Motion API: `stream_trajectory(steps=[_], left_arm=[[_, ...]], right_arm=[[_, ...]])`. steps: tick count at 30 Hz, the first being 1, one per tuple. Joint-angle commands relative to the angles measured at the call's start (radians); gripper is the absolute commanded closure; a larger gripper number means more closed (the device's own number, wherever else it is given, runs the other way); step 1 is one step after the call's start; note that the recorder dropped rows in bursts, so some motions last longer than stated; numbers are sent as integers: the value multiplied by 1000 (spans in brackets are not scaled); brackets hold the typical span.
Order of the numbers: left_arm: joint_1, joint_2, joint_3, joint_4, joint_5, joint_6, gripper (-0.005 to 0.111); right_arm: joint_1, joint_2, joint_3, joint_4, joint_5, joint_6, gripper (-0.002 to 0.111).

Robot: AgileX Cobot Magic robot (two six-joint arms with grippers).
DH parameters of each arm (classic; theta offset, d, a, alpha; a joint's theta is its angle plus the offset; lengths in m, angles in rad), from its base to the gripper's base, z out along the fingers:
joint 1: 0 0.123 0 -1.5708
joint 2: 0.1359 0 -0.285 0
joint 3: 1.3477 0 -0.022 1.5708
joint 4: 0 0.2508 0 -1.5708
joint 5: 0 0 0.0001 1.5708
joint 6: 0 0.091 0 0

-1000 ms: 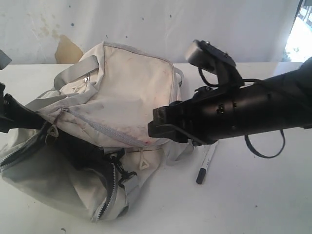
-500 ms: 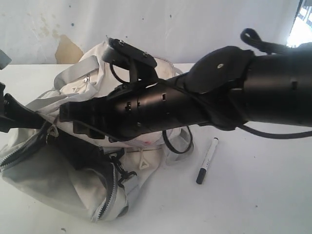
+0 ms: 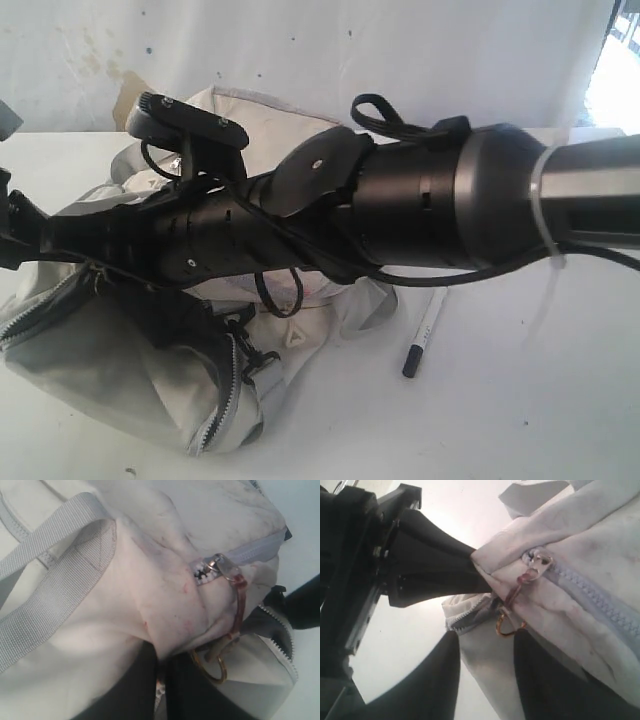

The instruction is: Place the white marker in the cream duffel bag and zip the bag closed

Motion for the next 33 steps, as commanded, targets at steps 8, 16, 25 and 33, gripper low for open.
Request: stream_trajectory(steps=[8, 16, 25, 33], left_arm=[[-3, -14, -6, -43, 37, -2, 107], [-3, -14, -6, -43, 36, -2, 107], [-3, -14, -6, -50, 32, -2, 107], [-3, -14, -6, -50, 3, -72, 107]], right_arm=[[4, 74, -69, 34, -110, -1, 74], [4, 104, -75, 42, -132, -1, 77], [4, 119, -75, 55, -147, -10, 102], [0, 113, -74, -6, -25, -12, 108]])
